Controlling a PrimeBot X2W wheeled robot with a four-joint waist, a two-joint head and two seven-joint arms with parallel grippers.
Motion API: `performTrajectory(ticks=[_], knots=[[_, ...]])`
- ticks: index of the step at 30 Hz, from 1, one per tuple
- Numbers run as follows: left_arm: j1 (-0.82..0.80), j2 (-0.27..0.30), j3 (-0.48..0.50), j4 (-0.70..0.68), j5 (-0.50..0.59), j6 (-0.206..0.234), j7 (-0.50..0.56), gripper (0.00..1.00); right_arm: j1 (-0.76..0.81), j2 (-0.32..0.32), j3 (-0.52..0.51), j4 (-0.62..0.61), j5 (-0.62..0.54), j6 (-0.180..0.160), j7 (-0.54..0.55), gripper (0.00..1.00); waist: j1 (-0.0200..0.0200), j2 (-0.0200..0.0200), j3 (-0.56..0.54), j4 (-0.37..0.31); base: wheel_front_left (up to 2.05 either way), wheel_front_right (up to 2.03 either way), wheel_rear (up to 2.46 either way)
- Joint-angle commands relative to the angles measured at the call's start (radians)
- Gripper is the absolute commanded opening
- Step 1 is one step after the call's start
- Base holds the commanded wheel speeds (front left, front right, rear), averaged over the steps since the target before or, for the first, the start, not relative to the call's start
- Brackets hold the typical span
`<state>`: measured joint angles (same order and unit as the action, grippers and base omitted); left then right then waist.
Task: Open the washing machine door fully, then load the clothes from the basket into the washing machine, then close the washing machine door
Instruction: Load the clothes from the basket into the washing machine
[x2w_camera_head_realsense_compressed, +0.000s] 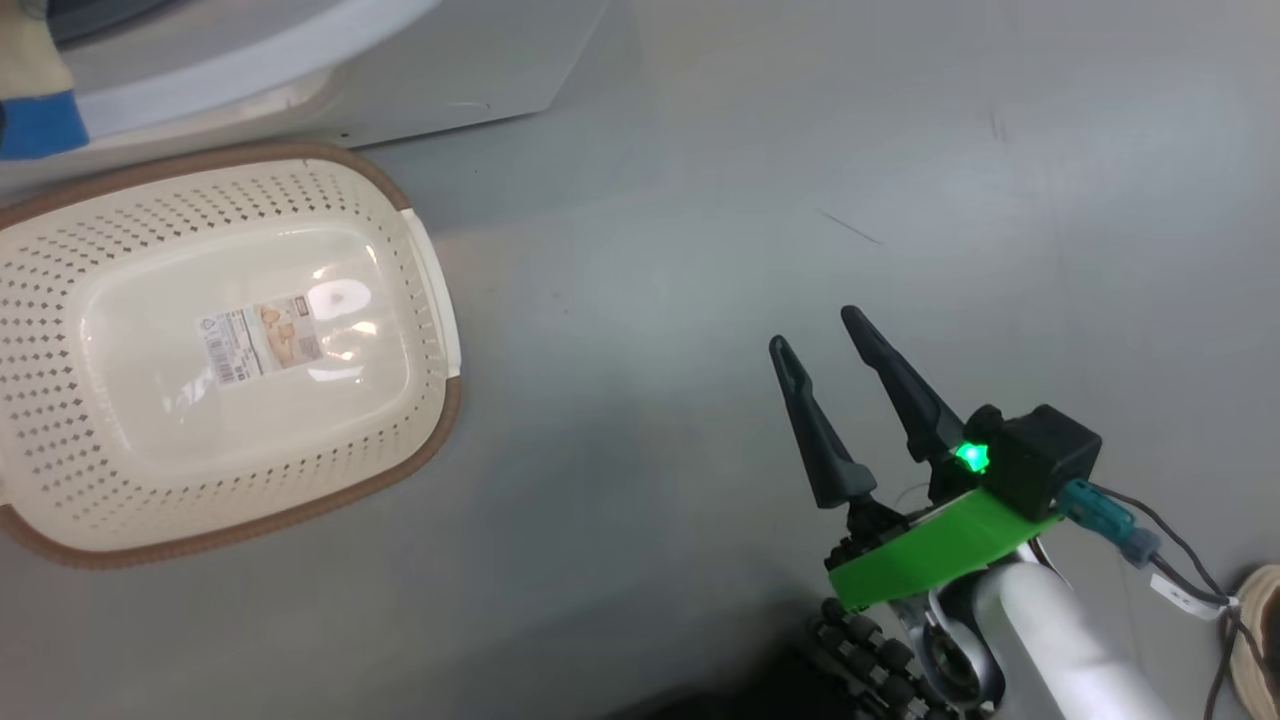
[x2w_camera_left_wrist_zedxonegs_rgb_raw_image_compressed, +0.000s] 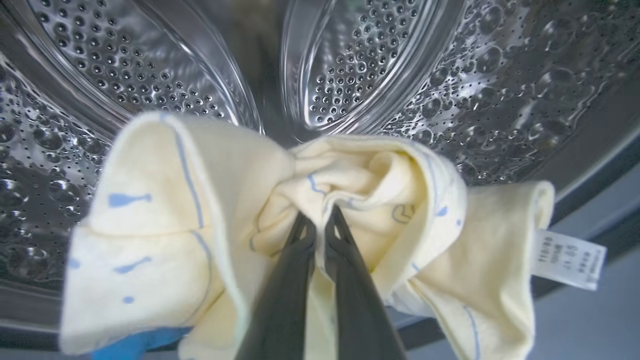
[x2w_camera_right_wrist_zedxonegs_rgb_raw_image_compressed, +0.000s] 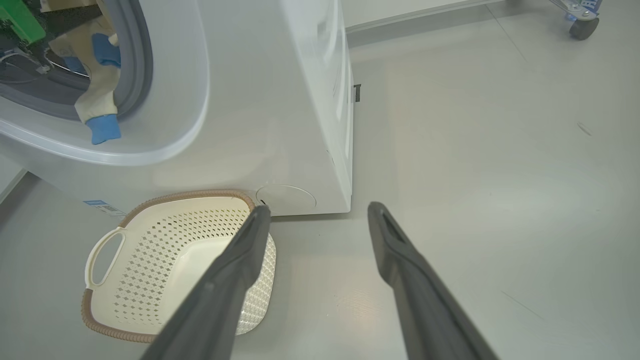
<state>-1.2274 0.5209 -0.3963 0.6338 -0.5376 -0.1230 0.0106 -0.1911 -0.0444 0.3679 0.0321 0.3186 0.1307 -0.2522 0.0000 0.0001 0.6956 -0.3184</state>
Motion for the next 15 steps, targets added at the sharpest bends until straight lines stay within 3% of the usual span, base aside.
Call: performTrajectory(ticks=[1, 15], knots=[[-0.054, 0.059, 0.020, -0.025, 0.012, 0.000, 0.008, 0.00, 0.030, -0.006, 0.023, -0.032, 0.009, 0.000, -0.010, 1.00, 0.0000, -0.0001, 0.016, -0.005, 0.00, 0.00, 0.00], [-0.198, 0.120, -0.060, 0.009, 0.082, -0.005, 0.029, 0.00, 0.052, -0.006, 0.064, -0.049, 0.029, 0.000, -0.010, 1.00, 0.0000, -0.0001, 0.084, -0.037, 0.00, 0.00, 0.00]])
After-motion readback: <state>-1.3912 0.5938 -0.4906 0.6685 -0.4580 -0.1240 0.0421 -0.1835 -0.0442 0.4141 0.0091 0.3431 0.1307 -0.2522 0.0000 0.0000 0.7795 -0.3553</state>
